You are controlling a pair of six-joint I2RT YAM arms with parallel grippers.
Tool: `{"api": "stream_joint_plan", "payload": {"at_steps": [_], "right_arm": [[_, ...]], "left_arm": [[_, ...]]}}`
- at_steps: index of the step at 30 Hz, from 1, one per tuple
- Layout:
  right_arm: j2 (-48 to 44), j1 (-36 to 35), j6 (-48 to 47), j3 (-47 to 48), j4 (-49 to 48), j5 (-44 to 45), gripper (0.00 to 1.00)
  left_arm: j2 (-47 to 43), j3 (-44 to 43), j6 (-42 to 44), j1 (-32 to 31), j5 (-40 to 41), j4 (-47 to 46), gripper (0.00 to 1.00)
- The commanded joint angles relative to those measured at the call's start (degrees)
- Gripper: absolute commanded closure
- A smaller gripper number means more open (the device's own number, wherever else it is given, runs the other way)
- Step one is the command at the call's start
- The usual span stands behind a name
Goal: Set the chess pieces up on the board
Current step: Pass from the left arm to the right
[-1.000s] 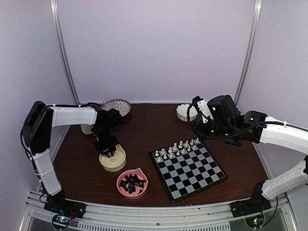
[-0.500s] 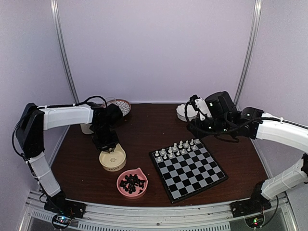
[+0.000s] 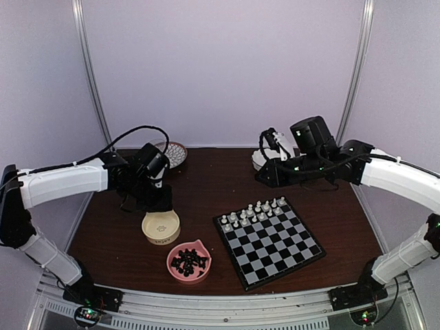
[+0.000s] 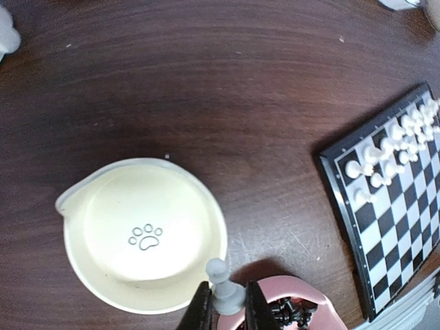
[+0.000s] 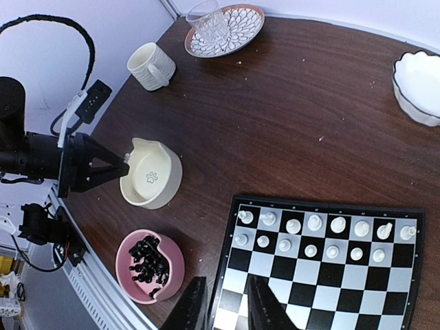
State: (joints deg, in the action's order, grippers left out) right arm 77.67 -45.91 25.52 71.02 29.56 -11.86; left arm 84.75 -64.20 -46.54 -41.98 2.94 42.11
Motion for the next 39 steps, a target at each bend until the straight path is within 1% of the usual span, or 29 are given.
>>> {"api": "stream_joint_plan", "payload": {"at_steps": [1, 5, 8, 11, 14, 16, 19, 25, 29, 33, 35, 39], "right_arm": [[-2.25, 0.64, 3.60, -1.04, 3.79, -4.54, 0.76], [-5.70, 0.97, 5.07, -5.25, 7.15, -5.00, 0.76], [-8.84, 1.28, 7.68, -9.61, 8.81, -6.51, 0.76], [-11.99, 1.61, 11.40, -13.98, 8.14, -9.55, 0.76], [-14.63, 1.91, 15.16, -17.36, 5.90, -12.64, 0.76], [-15.86, 2.17, 17.39, -18.71, 4.98, -13.84, 0.76], [-17.19, 2.52, 19.86, -20.66, 2.85, -15.16, 0.75], [-16.62, 3.20, 26.69, -25.06, -5.91, -17.32, 0.75], [-15.40, 3.79, 30.97, -27.08, -10.76, -19.14, 0.75], [-13.84, 4.47, 33.86, -28.49, -12.48, -21.03, 0.71], [-13.69, 4.78, 36.24, -30.13, -15.65, -22.12, 0.69], [-13.77, 5.35, 39.35, -32.05, -18.87, -23.30, 0.66]], "left_arm": [[-1.19, 0.48, 7.72, -4.64, -1.48, -6.92, 0.98], [0.94, -0.45, 9.29, -10.26, -0.90, -11.19, 0.97], [4.52, -3.72, 11.11, -13.93, -0.01, -11.88, 0.97], [7.14, -5.83, 13.46, -17.52, 0.52, -14.69, 0.96], [8.96, -6.01, 15.61, -19.79, -1.81, -19.75, 0.93], [9.88, -5.42, 16.65, -20.60, -5.09, -23.63, 0.92], [12.04, -6.41, 17.85, -21.51, -7.51, -26.86, 0.90], [17.14, -11.24, 21.83, -24.69, -9.19, -27.73, 0.91], [18.45, -10.70, 23.71, -25.39, -11.22, -31.31, 0.91], [18.70, -8.83, 24.74, -25.59, -14.45, -36.01, 0.88], [18.85, -8.09, 25.13, -25.56, -15.58, -37.99, 0.87], [19.58, -7.99, 26.33, -25.69, -15.47, -38.87, 0.87]]}}
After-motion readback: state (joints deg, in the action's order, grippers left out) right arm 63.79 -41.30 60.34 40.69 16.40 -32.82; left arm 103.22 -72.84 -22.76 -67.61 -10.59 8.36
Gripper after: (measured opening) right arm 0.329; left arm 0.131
